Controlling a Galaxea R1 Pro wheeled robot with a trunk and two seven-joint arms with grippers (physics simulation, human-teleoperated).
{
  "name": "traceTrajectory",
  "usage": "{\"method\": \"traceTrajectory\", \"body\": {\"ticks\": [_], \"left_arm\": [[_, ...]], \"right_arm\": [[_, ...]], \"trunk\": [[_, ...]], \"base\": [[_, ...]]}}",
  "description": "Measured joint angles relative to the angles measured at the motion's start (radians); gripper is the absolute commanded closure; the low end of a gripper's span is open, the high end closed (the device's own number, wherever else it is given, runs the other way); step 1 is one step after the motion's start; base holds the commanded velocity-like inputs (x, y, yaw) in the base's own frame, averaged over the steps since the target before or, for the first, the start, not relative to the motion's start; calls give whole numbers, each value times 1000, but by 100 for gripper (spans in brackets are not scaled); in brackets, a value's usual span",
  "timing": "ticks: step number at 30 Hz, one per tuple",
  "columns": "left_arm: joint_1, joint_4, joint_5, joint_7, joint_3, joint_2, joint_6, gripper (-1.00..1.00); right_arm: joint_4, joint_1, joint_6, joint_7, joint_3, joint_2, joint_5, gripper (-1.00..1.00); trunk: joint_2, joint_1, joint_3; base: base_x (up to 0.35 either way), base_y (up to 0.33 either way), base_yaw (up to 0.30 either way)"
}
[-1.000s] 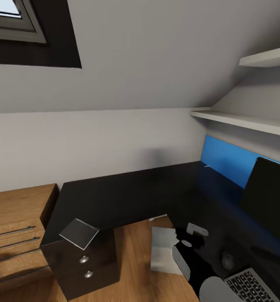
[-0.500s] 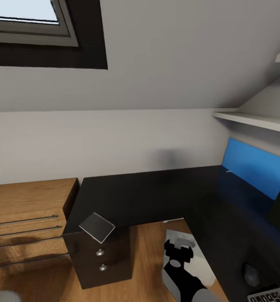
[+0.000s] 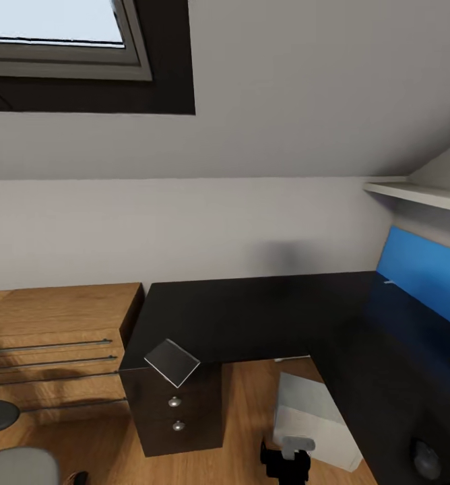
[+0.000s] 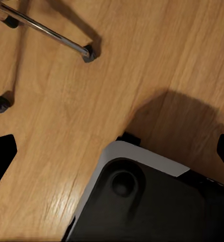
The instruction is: In the bedroom, organize the workspace by keeping the computer under the desk, ensuring the monitor is on the desk, placing the keyboard on the desk next to the monitor, placing the mouse on the desk next to the keyboard, moving the folder from the swivel chair onto the desk next to the mouse, stacking the notebook on top of the folder with the pen on top of the notebook, and positioning the swivel chair next to the desk.
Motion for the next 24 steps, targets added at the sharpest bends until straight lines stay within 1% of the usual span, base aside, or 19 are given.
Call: {"method": "traceTrajectory", "body": {"ticks": [1, 3, 6, 7, 11, 24], "left_arm": [[0, 15, 0, 0, -8, -2, -15, -100], [0, 24, 2, 0, -20, -1, -25, -100], [0, 30, 2, -1, -29, -3, -30, -100], [0, 30, 2, 0, -29, -4, -31, -100], [0, 51, 3, 0, -30, -4, -31, -100], [0, 56, 2, 1, -30, -3, -32, -100]], "right_arm": [[1, 5, -2, 8, 0, 0, 0, -100], [1, 8, -3, 13, 0, 0, -1, -100], [2, 10, -4, 16, 1, 0, -2, -100], [2, 11, -4, 16, 1, 0, -2, -100], [3, 11, -54, 15, 1, 0, -7, -100], [1, 11, -70, 15, -2, 0, -10, -100]], "trunk": [[7, -4, 3], [21, -12, 10], [42, -23, 19], [42, -23, 19], [42, -23, 19], [42, -23, 19]], "base": [[0, 0, 2], [0, 0, 1], [0, 0, 0], [0, 0, 199], [0, 0, 245], [0, 0, 278]]}}
